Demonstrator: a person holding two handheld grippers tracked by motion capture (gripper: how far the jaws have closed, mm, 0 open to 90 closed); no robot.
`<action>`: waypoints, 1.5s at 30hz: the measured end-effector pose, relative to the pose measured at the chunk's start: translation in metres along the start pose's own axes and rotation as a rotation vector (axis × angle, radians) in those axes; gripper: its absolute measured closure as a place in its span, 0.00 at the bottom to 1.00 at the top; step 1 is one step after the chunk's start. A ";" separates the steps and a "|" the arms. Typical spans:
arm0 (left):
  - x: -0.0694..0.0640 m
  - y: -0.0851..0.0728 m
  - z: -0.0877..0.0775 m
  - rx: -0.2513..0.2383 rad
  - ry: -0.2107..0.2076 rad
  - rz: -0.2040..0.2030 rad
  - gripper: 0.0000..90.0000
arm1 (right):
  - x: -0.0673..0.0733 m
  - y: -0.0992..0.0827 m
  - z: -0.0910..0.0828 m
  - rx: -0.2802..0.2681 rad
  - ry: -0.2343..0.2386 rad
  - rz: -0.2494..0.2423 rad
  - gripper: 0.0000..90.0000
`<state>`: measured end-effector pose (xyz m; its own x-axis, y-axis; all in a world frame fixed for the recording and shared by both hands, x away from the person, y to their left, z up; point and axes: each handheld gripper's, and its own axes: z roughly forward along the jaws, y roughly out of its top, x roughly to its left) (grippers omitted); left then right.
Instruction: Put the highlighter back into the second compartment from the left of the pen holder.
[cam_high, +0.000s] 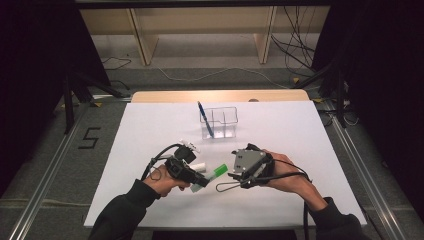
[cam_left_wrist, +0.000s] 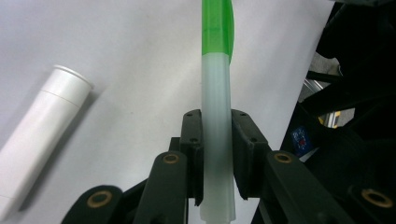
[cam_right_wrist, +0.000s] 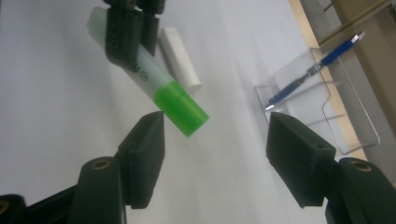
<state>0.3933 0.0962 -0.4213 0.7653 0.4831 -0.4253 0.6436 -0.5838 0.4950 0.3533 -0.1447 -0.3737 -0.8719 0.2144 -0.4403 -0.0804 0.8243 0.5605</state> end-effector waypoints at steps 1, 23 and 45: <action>0.000 0.000 0.000 -0.016 0.006 -0.005 0.85 | -0.002 -0.002 0.000 0.001 -0.004 0.026 0.40; 0.001 0.000 -0.012 -0.328 0.182 -0.046 0.85 | -0.026 -0.024 0.005 -0.104 0.007 0.424 0.32; -0.003 0.005 -0.013 -0.575 0.324 -0.050 0.85 | -0.031 -0.036 0.009 -0.164 0.031 0.583 0.25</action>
<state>0.3944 0.1006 -0.4073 0.6408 0.7248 -0.2530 0.5118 -0.1577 0.8445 0.3874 -0.1764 -0.3873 -0.8080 0.5891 -0.0088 0.3435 0.4831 0.8054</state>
